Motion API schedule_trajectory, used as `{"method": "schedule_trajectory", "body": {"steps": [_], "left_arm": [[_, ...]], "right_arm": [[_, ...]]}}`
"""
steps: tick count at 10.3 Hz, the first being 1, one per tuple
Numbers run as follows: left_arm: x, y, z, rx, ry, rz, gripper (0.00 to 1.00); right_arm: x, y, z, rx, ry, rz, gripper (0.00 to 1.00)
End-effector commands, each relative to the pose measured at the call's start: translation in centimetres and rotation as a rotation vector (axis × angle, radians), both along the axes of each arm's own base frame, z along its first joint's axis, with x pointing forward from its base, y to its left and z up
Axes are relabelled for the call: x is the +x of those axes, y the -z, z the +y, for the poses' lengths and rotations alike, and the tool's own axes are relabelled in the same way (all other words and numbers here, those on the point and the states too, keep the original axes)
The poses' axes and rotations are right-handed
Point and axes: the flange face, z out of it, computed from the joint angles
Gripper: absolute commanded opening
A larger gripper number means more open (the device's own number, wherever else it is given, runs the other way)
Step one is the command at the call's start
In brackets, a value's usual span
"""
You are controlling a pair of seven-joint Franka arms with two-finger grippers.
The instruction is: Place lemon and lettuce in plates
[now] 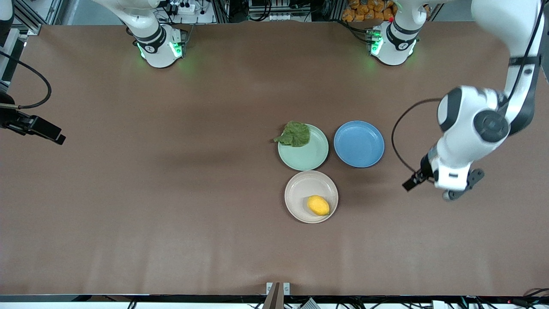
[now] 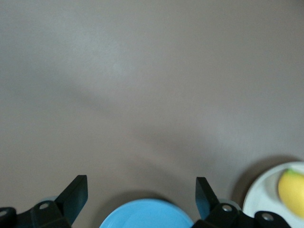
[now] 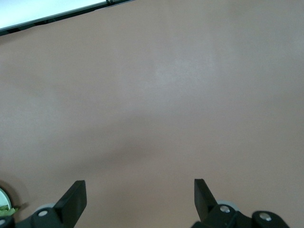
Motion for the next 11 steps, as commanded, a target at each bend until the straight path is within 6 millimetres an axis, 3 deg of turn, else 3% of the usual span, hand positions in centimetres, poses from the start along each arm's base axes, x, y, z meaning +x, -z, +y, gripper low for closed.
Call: {"method": "schedule_trajectory", "body": {"steps": [1,3,6,8,9,10,11], "left_arm": [[-5.3,-3.6,0.7,-0.005,0.108,-0.026,1.00],[-5.6,-5.8,-0.6,0.003,0.205,-0.065,1.00],[-5.2,-11.8,-0.9,0.021,0.340,-0.151,1.00],[-4.2,-15.5,-1.4,0.034,0.457,-0.071,1.00],[-4.2,-18.9,-1.7,0.039,0.523,-0.053,1.00],[-3.8,-21.0,-1.5,0.035,0.542,-0.039,1.00],[-4.0,-22.1,-1.2,0.034,0.552,-0.030,1.00]], "right_arm": [[-1.1,-1.8,0.0,-0.033,-0.067,-0.021,1.00],[-2.0,-3.0,-0.6,-0.035,-0.115,-0.048,1.00],[-3.6,-0.7,-0.3,-0.052,-0.129,-0.079,1.00],[-4.4,-0.8,-1.6,-0.052,-0.157,-0.069,1.00],[-4.7,-1.0,-3.2,-0.050,-0.191,-0.061,1.00],[-4.7,-0.9,-3.7,0.009,-0.201,-0.066,1.00],[-4.7,-0.9,-3.6,0.040,-0.205,-0.069,1.00]]}}
